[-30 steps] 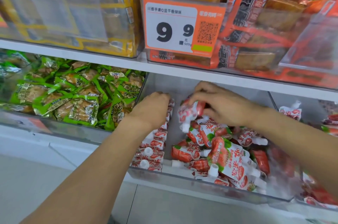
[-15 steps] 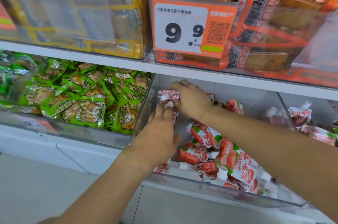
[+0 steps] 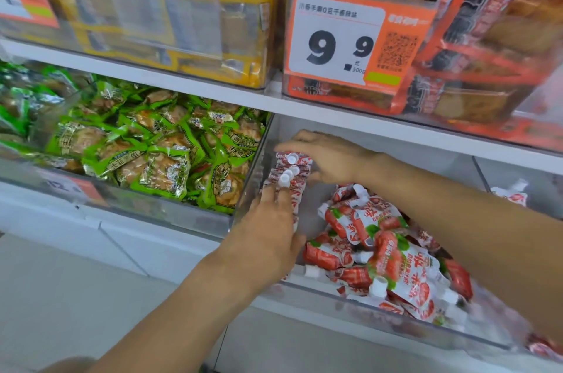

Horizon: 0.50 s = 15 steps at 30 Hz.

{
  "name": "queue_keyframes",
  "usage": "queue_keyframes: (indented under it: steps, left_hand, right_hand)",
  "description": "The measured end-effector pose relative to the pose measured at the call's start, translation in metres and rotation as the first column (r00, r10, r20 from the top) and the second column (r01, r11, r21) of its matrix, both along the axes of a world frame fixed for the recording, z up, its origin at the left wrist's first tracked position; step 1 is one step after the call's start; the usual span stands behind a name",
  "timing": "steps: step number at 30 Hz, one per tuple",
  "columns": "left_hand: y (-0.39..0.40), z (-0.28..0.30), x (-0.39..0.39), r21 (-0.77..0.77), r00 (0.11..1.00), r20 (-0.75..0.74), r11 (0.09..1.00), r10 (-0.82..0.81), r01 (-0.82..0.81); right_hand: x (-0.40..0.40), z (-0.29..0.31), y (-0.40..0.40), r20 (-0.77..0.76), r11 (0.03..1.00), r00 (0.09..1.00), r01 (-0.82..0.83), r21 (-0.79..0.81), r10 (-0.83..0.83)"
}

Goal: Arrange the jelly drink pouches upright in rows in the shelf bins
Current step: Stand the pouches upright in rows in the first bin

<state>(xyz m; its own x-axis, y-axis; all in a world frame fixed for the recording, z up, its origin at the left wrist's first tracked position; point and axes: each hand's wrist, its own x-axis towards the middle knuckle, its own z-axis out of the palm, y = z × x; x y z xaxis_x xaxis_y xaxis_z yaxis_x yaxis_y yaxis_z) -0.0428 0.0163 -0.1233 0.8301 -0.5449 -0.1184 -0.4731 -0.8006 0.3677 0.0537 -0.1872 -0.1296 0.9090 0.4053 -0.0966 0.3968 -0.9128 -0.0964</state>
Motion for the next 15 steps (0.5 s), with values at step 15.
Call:
queue_keyframes:
  steps: [15]
  left_hand:
    - [0.0, -0.002, 0.001, -0.005, 1.0, -0.023, 1.0, 0.01, -0.01]
  right_hand:
    - [0.01, 0.005, -0.004, -0.175, 0.941, 0.981, 0.138, 0.309, -0.086]
